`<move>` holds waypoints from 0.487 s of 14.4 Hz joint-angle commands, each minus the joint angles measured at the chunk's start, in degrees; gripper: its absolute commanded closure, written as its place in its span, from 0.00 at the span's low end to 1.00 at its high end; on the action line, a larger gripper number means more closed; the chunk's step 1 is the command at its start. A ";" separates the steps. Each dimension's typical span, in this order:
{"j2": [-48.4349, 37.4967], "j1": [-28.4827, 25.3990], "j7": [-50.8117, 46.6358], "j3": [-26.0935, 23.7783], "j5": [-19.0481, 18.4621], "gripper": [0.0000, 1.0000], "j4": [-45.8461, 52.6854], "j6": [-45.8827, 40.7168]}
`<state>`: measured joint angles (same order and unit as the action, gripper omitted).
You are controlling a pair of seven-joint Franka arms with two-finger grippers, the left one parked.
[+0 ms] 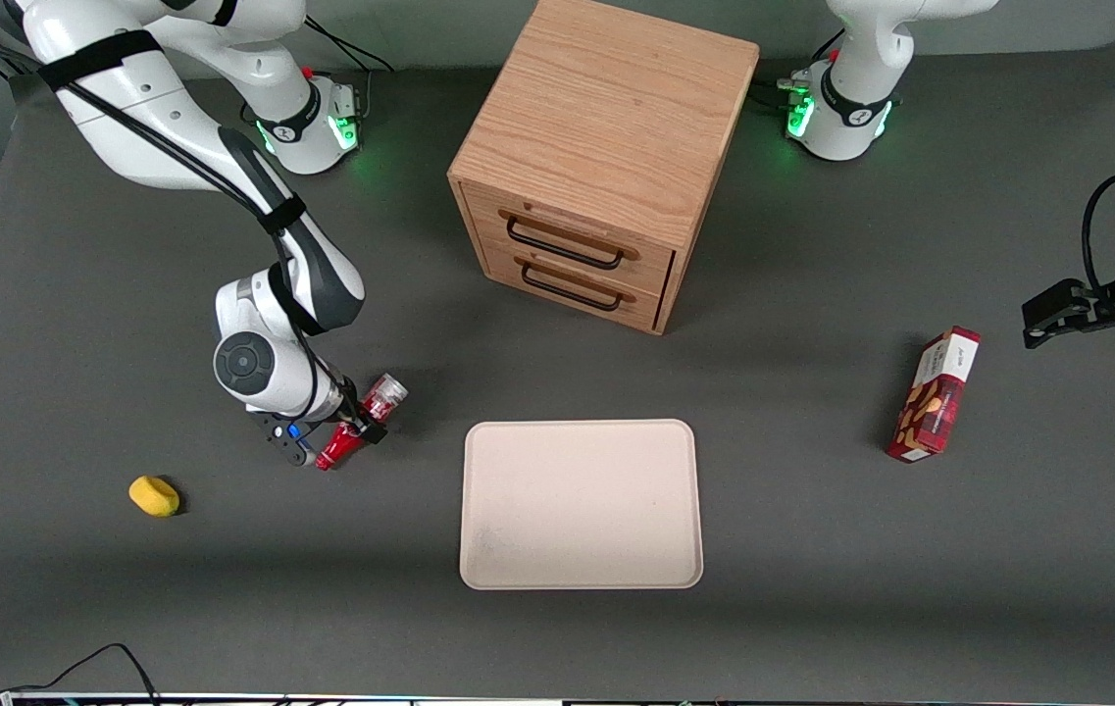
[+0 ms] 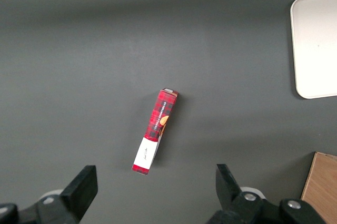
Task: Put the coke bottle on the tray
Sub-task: 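Lower the right gripper over the bottle and close it around the bottle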
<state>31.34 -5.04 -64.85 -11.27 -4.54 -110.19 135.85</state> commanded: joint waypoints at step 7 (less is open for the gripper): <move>2.50 -0.94 -1.42 0.73 -1.70 0.23 0.77 3.71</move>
<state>33.03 -5.05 -64.89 -11.25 -4.65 -110.15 138.50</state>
